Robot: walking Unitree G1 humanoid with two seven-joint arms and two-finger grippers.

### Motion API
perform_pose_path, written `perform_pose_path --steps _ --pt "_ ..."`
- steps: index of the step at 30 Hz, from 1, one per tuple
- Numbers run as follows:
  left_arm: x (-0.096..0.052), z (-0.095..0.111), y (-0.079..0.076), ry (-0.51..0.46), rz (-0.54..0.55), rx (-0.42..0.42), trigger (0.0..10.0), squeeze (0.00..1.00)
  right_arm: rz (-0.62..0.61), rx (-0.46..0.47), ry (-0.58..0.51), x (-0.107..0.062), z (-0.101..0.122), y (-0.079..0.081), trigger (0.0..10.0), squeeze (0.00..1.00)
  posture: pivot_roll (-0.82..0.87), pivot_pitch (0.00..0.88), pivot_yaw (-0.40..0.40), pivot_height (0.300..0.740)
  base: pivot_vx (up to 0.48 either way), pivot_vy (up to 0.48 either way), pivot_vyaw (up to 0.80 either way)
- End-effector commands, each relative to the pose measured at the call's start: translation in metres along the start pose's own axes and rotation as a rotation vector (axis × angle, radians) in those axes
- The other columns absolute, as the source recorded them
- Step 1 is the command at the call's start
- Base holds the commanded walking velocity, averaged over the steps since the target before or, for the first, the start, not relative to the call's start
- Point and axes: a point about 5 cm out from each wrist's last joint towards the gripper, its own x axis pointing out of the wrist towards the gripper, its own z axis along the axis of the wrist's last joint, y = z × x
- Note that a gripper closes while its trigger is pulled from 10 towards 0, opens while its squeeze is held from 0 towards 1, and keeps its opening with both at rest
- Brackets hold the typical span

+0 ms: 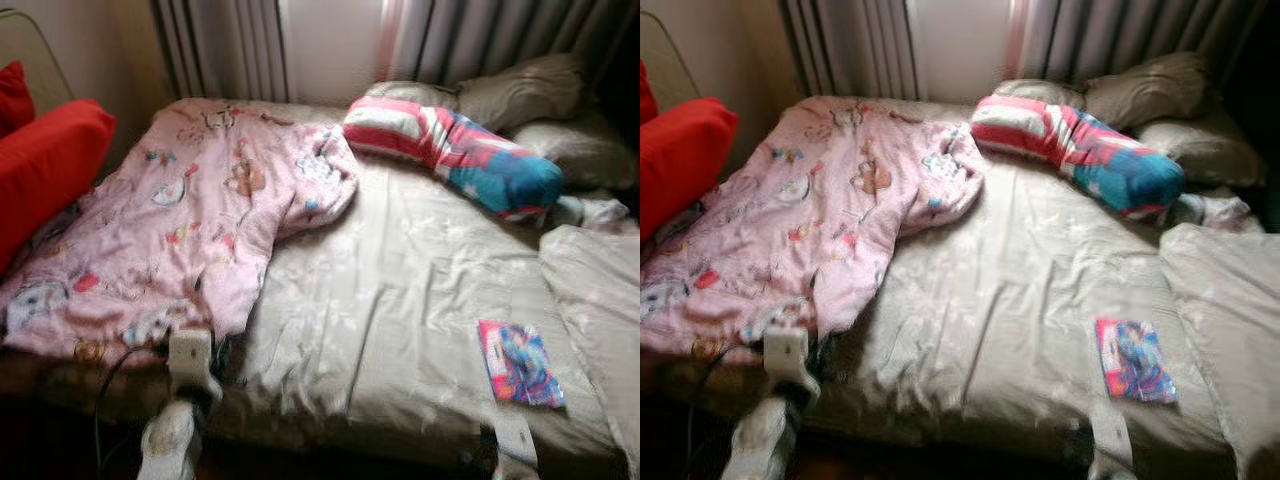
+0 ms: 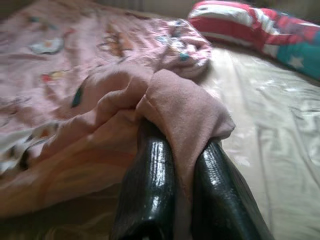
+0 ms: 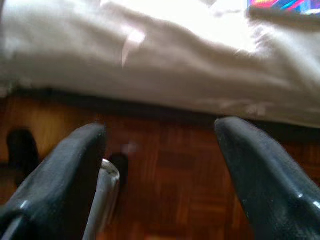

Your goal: Clean up the room

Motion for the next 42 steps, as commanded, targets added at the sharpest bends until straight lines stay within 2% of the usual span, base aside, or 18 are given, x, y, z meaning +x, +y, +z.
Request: perform_pose_path --steps 1,22,42 --pt "-0.0038 -0.004 0.0006 0.018 -0.001 -0.003 10.0 0.0 -0.016 0.0 -0.017 -0.0003 0.0031 -0.0031 10.0 0.0 0.0 0.055 -0.025 0.74 -0.262 0.0 0.0" --pt "-0.0039 -0.0029 0.0029 0.02 -0.01 0.004 10.0 0.0 -0.046 0.009 -0.035 0.0001 0.0038 -0.0019 10.0 0.0 0.0 0.054 -0.013 0.74 -0.257 0.0 0.0" --pt "-0.0045 -0.005 0.0006 0.043 -0.04 0.033 10.0 0.0 -0.049 0.009 -0.039 0.0 0.004 -0.0021 10.0 0.0 0.0 0.054 -0.012 0.74 0.0 0.0 0.0"
